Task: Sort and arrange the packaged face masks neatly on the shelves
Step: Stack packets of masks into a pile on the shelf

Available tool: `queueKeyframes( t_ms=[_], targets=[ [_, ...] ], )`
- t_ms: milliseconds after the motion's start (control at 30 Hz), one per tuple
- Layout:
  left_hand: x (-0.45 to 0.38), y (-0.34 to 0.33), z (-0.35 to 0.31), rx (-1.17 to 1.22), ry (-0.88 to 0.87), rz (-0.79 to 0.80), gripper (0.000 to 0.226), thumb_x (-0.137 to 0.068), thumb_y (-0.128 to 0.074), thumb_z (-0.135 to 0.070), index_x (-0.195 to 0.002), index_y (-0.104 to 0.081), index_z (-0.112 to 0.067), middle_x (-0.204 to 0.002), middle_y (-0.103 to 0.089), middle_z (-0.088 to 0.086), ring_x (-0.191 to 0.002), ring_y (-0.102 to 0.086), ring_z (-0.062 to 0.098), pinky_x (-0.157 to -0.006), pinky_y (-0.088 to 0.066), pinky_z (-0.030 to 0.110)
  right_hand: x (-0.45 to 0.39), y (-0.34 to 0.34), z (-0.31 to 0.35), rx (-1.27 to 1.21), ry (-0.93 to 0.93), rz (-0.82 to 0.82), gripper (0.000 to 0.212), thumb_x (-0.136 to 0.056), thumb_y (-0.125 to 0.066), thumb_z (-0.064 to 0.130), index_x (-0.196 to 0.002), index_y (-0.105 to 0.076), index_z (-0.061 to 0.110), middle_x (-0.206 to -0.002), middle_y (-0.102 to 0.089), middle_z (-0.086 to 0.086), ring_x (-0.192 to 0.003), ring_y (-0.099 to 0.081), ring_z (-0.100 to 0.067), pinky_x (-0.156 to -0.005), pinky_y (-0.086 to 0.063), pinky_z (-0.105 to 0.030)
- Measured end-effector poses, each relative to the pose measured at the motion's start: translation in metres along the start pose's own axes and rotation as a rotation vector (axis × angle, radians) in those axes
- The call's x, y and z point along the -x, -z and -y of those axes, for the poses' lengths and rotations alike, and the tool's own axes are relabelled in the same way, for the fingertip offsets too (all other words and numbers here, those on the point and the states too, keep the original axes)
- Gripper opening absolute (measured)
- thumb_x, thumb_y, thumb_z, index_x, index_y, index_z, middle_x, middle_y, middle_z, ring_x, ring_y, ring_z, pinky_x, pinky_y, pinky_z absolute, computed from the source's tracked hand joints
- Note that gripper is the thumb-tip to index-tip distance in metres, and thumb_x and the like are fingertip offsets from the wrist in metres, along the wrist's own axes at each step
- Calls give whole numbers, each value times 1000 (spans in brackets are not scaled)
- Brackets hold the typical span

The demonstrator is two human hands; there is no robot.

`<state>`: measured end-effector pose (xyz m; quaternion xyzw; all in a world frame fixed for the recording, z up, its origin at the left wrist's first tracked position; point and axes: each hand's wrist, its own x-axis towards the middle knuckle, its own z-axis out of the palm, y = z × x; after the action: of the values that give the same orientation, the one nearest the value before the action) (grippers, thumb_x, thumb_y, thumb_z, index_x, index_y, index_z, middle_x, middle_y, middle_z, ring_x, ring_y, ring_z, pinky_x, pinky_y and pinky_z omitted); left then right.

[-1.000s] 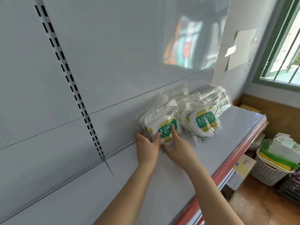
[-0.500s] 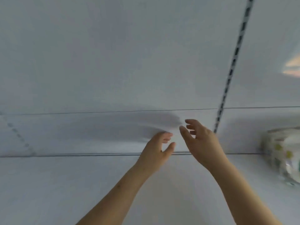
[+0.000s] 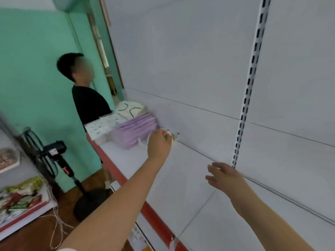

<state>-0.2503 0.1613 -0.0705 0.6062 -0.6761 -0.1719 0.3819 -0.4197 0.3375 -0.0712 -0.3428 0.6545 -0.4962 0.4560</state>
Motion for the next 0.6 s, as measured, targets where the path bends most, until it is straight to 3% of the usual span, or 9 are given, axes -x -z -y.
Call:
queueKeyframes(
  t_ms=[100,200,300,400,500,600],
  targets=[
    [-54,7,50,-242,46,112,39,-100,-54,-25,-129,-57,1,-126,-59,23,-118,-55,38,-95,-45,43,-45,-66,14,-158,-85,48,35,-96,-63,16,-127,-57,0,-108,-66,-13,-96,-70,-26,-91,-55,-35],
    [-87,6,79,-318,67,322,66,-91,-67,-39,-142,-45,-3,-138,-54,19,-126,-53,36,-102,-46,41,-81,-112,24,-280,-171,69,27,-96,-61,9,-120,-57,-3,-112,-61,-17,-96,-70,-31,-85,-56,-34],
    [-98,7,89,-233,35,444,74,-73,-79,-53,-128,-57,-10,-124,-65,9,-115,-62,29,-96,-52,42,-104,-142,28,-282,-229,22,16,-95,-64,17,-101,-58,3,-96,-62,-14,-69,-69,-22,-56,-50,-25],
    [-88,15,86,-204,-24,595,83,-54,-66,-76,-112,-66,-17,-109,-69,1,-105,-62,24,-92,-52,43,-118,-152,26,-75,-202,-76,27,-90,-71,34,-85,-62,8,-69,-57,-7,-50,-50,-16,-44,-36,-23],
    [-78,27,79,22,27,601,77,-65,-74,-71,-128,-64,-29,-121,-64,-8,-122,-54,19,-102,-45,38,-113,-143,31,-143,-228,-110,17,-90,-72,24,-87,-62,10,-58,-52,0,-44,-39,-12,-39,-30,-20],
    [-63,40,72,416,273,422,78,-84,-78,-47,-150,-44,-22,-143,-52,-4,-135,-49,19,-101,-40,28,-99,-131,44,-370,-213,-134,20,-91,-70,17,-81,-54,15,-47,-39,6,-36,-27,-5,-32,-20,-18]
  ],
)
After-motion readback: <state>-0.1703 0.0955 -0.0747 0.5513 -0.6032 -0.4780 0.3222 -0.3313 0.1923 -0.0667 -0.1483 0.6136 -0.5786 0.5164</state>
